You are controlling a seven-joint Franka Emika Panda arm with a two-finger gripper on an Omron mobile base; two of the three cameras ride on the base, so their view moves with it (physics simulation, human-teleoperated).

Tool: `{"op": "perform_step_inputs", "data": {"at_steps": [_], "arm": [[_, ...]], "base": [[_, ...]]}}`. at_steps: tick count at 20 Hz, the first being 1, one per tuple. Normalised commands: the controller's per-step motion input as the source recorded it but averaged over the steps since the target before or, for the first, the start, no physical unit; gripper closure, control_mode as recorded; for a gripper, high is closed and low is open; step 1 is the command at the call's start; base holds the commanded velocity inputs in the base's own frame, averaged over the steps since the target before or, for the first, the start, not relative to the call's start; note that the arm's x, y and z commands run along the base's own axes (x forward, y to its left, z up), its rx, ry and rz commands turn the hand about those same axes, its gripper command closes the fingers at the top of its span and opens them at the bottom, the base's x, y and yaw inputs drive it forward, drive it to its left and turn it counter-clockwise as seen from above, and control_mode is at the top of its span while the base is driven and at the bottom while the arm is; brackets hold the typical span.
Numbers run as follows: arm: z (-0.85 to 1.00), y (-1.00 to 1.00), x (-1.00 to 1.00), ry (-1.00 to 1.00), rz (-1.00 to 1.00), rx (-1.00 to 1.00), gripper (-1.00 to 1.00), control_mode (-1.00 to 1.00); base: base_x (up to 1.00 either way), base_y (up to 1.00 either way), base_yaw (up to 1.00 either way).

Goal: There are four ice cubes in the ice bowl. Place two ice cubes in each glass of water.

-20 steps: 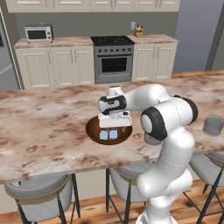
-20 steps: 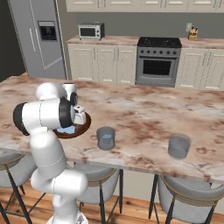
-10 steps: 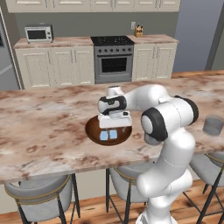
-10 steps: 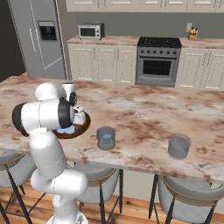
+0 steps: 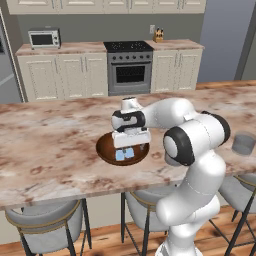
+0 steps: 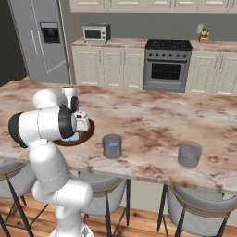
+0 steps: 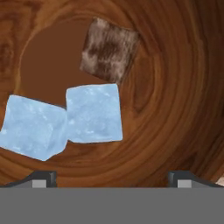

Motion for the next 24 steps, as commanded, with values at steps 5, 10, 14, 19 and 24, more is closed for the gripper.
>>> {"op": "perform_step_inputs", "data": {"at_steps": [5,10,14,19,24], "arm": [[0.00,0.00,0.09,0.00,0.00,0.00,-1.00,-1.00],[-0.12,0.00,0.02,0.00,0.00,0.00,-1.00,-1.00],[-0.41,0.00,-0.01,0.04,0.00,-0.03,-1.00,-1.00],[-0.24,0.00,0.00,0.02,0.00,-0.01,-1.00,-1.00],[0.02,0.01,0.08,-0.03,0.00,0.00,-1.00,-1.00]], "base": [[0.00,0.00,0.00],[0.00,0.00,0.00],[0.00,0.00,0.00],[0.00,0.00,0.00],[0.00,0.00,0.00]]}}
